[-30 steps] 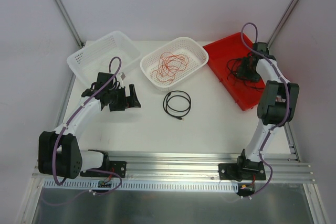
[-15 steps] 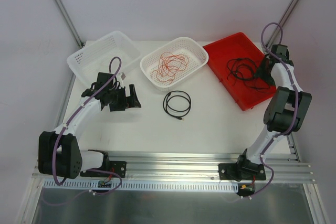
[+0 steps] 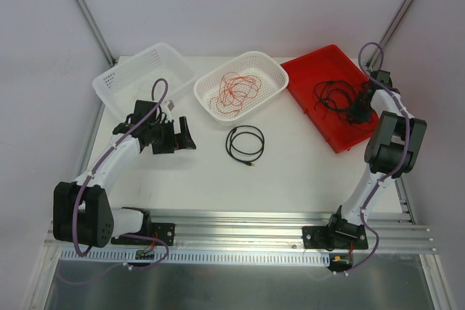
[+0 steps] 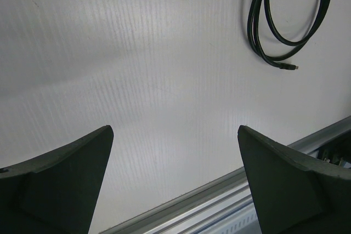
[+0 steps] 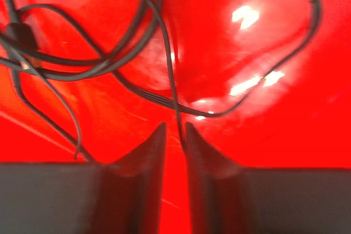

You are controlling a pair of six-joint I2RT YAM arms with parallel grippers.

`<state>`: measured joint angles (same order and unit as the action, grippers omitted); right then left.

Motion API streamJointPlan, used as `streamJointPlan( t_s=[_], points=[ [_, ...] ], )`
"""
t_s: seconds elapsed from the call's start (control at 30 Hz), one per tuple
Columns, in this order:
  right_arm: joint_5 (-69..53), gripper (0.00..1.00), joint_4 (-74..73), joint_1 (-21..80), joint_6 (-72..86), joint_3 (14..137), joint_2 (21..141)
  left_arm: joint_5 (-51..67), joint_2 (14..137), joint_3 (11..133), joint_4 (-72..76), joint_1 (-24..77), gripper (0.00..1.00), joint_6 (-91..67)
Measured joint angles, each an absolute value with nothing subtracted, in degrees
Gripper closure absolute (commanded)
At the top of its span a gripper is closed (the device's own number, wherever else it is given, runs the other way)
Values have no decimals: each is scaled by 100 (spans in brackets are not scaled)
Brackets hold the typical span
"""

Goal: Untangle the cables

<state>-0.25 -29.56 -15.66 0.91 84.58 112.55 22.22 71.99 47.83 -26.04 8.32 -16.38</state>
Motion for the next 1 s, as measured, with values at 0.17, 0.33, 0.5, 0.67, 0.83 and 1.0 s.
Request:
streamJointPlan(
  t_s=[0.17,0.33,0.5,0.67,0.83,1.0],
  points=[
    [-517,93,-2808,-1557,261,8458,11367,2222,7199,4783,-2604,832,2,-1638],
    [-934,95,-2589,-1505,355,8458,11459,2222,7201,4783,-2606,832,2,-1640],
    [-1271,89,-2397,-1367,408,8464,11496,2222,7201,4783,-2609,832,2,-1638],
    [-1269,71,-2377,-1286,436,8486,11413,2222,7201,4783,-2622,832,2,-1636],
    [-1026,52,-2633,-1245,325,8484,10739,2222,7201,4783,-2624,832,1,-1636],
    [-674,35,-2941,-930,32,8482,9476,2215,7199,4783,-2626,832,1,-1636]
  ],
)
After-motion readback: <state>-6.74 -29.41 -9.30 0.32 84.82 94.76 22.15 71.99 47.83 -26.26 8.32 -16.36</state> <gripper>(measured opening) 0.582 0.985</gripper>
